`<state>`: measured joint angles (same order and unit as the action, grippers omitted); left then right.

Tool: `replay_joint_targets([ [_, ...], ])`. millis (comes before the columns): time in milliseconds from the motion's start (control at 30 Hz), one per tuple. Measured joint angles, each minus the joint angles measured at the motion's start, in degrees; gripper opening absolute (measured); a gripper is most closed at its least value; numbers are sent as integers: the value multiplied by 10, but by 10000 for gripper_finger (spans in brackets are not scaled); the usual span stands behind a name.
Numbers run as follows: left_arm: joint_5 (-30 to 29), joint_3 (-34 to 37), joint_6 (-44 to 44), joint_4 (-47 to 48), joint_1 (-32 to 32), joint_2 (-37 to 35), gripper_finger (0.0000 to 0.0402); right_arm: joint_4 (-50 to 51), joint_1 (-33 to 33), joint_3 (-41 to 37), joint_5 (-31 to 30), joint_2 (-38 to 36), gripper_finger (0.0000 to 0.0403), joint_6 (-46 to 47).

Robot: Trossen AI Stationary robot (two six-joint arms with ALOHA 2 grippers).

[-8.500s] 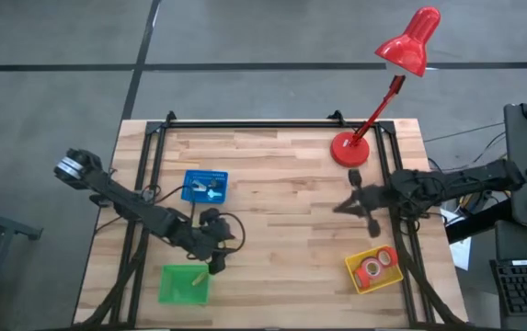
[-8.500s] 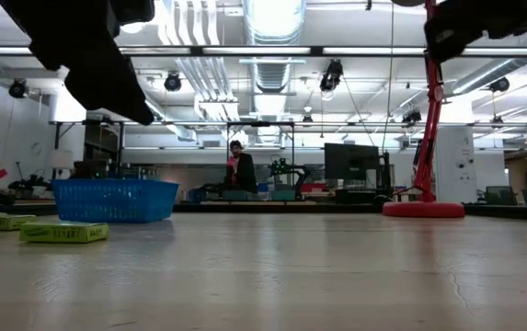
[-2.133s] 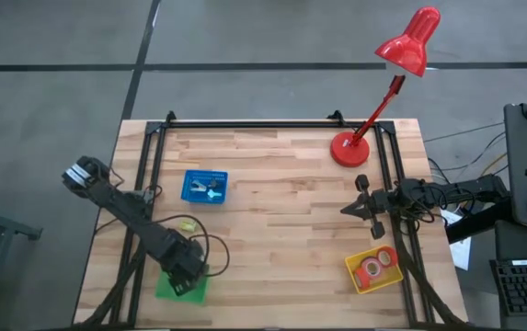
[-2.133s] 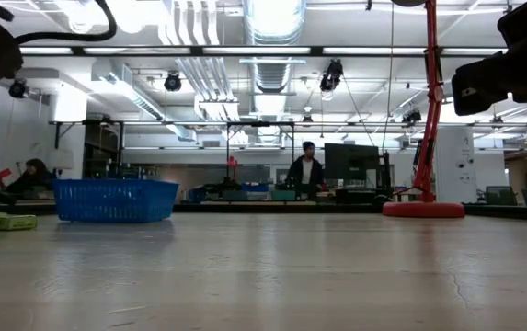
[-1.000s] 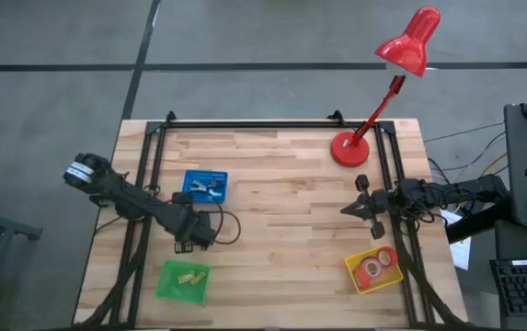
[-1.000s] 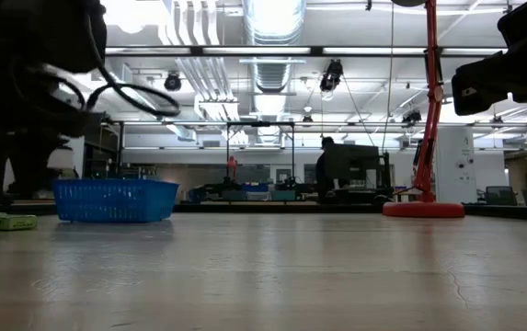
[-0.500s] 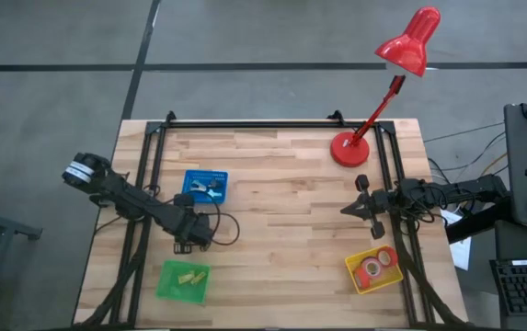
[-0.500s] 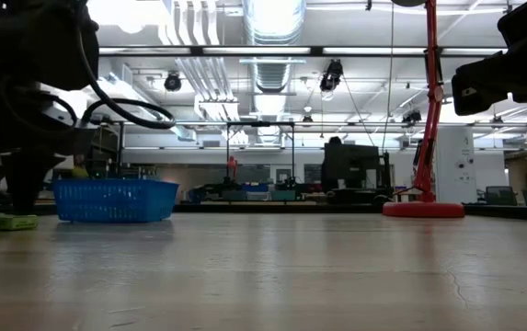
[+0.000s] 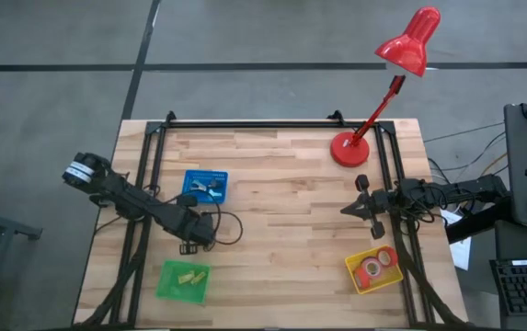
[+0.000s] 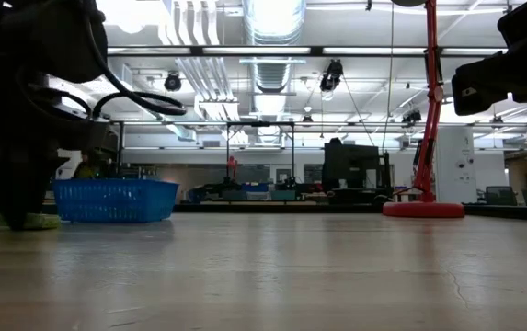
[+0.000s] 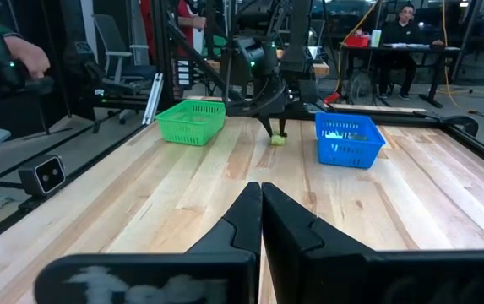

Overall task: Pick and place Stapler, Stapler remover, tape
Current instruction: Put the green stapler pin box into the green bins

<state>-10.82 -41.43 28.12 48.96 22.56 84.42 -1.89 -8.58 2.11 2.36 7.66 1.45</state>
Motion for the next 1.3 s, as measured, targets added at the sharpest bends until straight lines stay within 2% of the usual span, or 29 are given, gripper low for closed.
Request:
replay_joint_targets([
  [533, 12, -94, 9, 26, 0, -2, 17, 0, 0, 0, 0, 0, 8, 0],
  [933, 16, -130, 3, 45, 0, -2, 5, 0, 0, 0, 0, 0, 8, 0],
  [1067, 53, -138, 28, 45, 2, -2, 4, 0, 0, 0, 0, 0, 8, 0],
  [1300, 180, -172, 112, 38, 24, -2, 10, 0, 0, 0, 0, 0, 8, 0],
])
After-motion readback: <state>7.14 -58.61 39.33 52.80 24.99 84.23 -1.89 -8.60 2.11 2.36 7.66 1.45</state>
